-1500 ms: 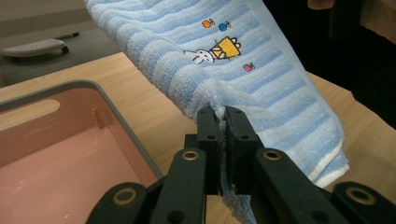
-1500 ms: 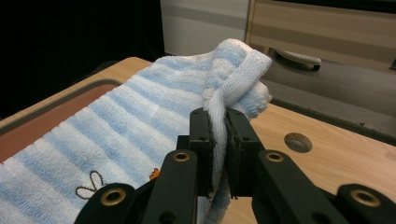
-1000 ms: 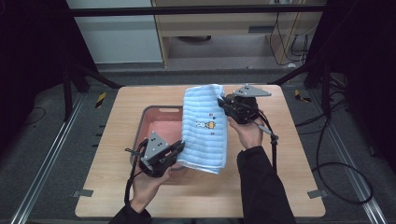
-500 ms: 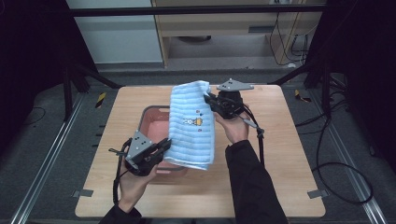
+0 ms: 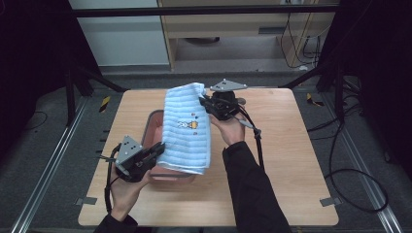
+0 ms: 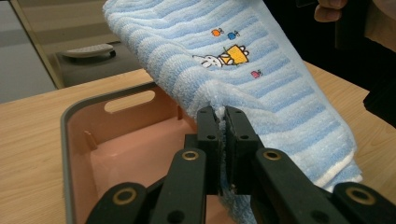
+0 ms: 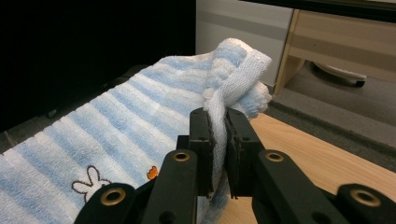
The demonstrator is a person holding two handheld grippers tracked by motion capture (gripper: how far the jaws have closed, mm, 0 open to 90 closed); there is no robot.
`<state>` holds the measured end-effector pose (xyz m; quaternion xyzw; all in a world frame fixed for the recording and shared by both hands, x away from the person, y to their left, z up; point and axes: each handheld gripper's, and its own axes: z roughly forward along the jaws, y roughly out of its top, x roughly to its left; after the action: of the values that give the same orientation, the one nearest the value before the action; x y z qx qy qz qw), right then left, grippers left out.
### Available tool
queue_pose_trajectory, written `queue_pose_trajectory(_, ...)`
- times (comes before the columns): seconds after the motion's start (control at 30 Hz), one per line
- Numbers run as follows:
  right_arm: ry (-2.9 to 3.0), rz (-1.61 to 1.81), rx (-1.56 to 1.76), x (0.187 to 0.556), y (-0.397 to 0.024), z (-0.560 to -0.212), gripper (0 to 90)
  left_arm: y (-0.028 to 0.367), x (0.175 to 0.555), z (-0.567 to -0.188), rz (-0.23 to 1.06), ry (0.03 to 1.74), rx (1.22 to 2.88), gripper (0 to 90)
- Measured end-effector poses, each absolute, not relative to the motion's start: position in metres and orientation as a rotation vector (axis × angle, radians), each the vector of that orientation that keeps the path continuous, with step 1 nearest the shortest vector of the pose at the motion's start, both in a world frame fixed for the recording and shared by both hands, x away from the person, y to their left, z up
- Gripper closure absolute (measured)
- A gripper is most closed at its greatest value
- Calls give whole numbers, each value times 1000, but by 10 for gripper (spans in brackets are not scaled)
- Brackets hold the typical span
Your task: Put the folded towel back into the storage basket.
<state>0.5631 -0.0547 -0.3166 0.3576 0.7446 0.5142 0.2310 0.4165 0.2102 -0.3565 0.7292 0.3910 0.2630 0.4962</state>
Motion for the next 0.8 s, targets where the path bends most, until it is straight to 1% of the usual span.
queue_pose_trajectory(0.8, 2078, 1426, 990, 590, -12, -334, 824, 238, 430, -371, 667, 1046, 1741, 855)
